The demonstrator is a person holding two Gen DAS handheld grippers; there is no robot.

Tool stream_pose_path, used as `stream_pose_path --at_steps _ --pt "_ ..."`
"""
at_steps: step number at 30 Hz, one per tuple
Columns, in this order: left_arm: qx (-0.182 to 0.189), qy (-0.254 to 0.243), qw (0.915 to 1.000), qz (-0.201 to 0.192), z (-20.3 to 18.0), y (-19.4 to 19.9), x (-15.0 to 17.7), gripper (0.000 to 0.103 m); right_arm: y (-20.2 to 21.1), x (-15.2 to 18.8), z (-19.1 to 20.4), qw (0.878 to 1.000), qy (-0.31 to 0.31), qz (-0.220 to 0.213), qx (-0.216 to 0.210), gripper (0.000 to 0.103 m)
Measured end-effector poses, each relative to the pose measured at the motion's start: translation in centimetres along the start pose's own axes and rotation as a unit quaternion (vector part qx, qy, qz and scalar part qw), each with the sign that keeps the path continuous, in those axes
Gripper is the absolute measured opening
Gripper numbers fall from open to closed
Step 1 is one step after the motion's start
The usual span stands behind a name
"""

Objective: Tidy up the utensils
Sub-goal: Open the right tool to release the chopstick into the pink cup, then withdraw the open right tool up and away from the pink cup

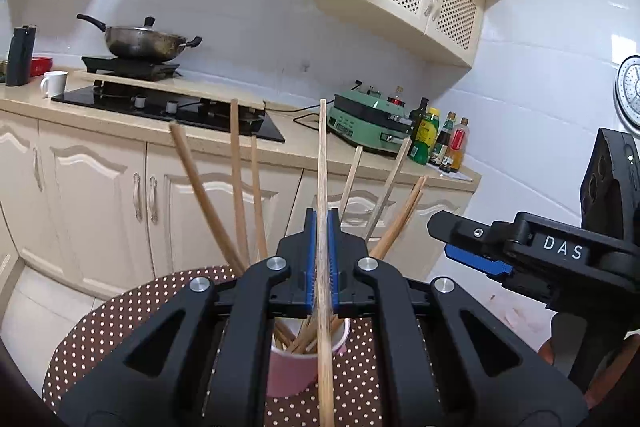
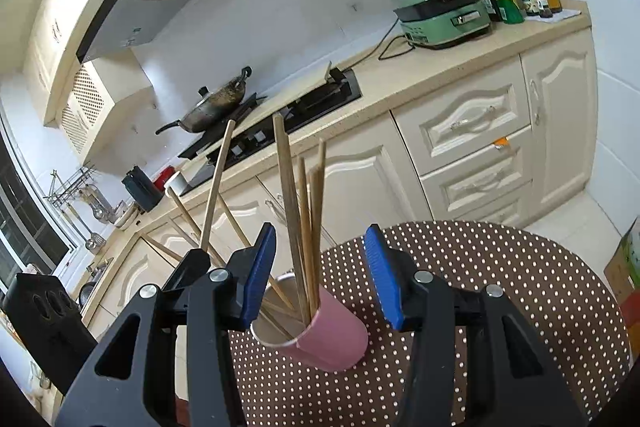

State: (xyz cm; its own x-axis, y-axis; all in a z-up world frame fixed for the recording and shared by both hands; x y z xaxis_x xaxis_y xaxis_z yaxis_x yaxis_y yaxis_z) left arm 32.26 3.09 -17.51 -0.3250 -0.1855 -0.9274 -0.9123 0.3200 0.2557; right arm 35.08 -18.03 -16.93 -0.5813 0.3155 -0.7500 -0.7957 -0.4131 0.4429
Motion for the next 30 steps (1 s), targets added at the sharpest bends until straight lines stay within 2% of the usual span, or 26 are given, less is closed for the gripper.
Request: stream_pose_path --at_steps 5,8,11,15,19,22,26,30 --pt "-0.027 -0.011 0.9996 0.007 -0.3 -1.1 0.4 0.006 0.4 0.0 0.6 1.0 0.001 -0.006 -0.005 0.045" --pt "-0.018 0.001 0.9996 -0.023 -0.5 -0.9 -0.5 0.006 0.6 -0.5 1.4 0.999 0.014 -0.019 -0.024 0.045" --pt "-0.015 -0.017 0.9981 -0.058 -1.2 -1.1 -1.2 0.006 0.5 -1.7 2.2 0.998 0.02 -0.024 -0.061 0.043" --pt "-0.009 -0.024 0.9968 -0.076 -1.6 -1.0 -1.2 0.006 1.0 -3.6 3.1 0.995 0.043 -0.032 -0.079 0.043" --pt "-0.005 -0.02 0.9964 -0.083 -1.5 -0.6 -1.2 0.006 0.9 -4.1 2.2 0.997 0.044 -0.034 -0.055 0.043" --pt "-0.003 -0.027 0.9937 -0.108 -1.4 -0.9 -1.7 0.006 0.7 -3.7 1.0 0.998 0.031 -0.033 -0.04 0.043" --pt "-0.023 -0.034 0.9866 -0.158 -1.1 -2.4 -1.8 0.006 0.0 -3.0 -0.3 0.999 0.021 -0.025 -0.025 0.043" --pt "-0.059 -0.072 0.9798 -0.177 -1.6 -3.9 -0.9 0.006 -0.9 -2.3 -1.3 1.0 0.024 -0.009 -0.007 0.043"
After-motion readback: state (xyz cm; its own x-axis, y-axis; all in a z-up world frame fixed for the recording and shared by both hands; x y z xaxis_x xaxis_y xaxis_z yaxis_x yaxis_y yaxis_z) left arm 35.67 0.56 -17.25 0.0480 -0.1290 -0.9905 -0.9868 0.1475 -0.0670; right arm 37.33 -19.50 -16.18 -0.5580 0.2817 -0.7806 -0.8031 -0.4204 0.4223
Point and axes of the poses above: each gripper's, at about its wrist camera, not at the fingertips, and y roughly against the way its jaws point, z to its left, x to its underside, the point moved 1 cm from there along -y, roughly the way its jaws point, and after that the axes turned 2 degrees about x, right-handed, at the moved point
